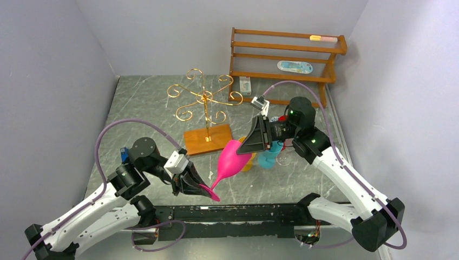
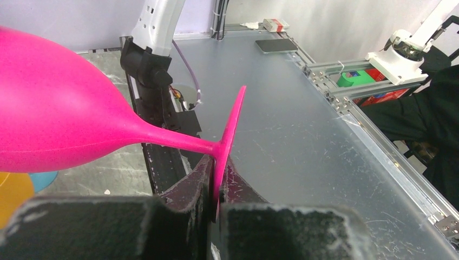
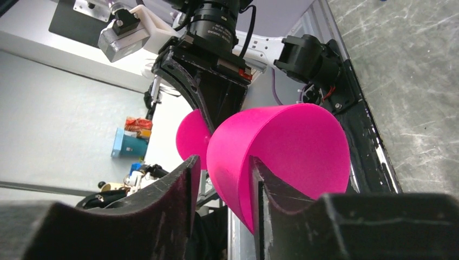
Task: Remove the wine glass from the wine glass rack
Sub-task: Place the wine glass at the center of the board.
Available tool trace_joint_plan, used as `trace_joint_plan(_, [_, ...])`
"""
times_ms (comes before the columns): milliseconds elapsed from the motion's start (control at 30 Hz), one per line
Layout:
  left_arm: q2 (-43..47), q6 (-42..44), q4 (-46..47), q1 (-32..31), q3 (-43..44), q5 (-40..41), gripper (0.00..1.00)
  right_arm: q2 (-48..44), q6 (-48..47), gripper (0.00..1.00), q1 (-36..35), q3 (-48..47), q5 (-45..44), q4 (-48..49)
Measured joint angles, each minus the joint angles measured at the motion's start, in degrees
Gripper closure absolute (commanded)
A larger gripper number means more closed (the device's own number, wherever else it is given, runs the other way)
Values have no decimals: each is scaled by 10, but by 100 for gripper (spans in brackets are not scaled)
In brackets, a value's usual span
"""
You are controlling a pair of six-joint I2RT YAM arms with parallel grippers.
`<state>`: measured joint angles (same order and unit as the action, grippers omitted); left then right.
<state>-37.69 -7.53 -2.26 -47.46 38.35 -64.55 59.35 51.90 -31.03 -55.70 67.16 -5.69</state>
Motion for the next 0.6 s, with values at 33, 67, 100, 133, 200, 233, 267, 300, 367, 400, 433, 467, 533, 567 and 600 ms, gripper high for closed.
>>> trace_joint_plan(33, [-1,0,0,0,1,0,95,0,1,58,-1,0,-3,0])
trace_joint_plan(67, [-2,0,0,0,1,0,95,0,2,59,-1,0,-6,0])
trace_joint_plan(100, [-2,0,0,0,1,0,95,0,2,61,-1,0,-7,0])
trace_joint_plan(133, [-1,0,0,0,1,0,95,0,3,64,-2,0,-7,1])
trace_joint_plan(200, [-1,0,0,0,1,0,95,0,6,69,-2,0,-7,3])
trace_joint_plan(233, [-1,0,0,0,1,-1,95,0,8,73,-2,0,-7,4])
trace_joint_plan(267, [-1,1,0,0,1,-2,95,0,10,76,-2,0,-7,6])
trace_joint_plan(300, [-1,3,0,0,1,-2,95,0,13,78,-2,0,-7,9])
trace_joint_plan(367, [1,9,-3,0,0,-2,95,0,21,79,-2,0,-6,19])
trace_joint_plan(400, [2,10,-3,0,0,-2,95,0,25,81,-2,0,-5,25])
trace_joint_plan(433, [4,12,-3,0,0,-2,95,0,30,82,-3,0,-4,30])
trace_joint_plan(467, [7,12,-2,0,-1,-2,95,0,34,85,-4,0,-3,34])
trace_joint_plan(533, [8,13,-3,0,-2,-2,95,0,38,93,-6,0,-2,40])
trace_joint_plan(567, [8,14,-4,0,-2,-2,95,0,40,96,-6,0,-1,42])
trace_joint_plan(600, [8,16,-5,0,-2,-2,95,0,42,98,-6,0,-1,43])
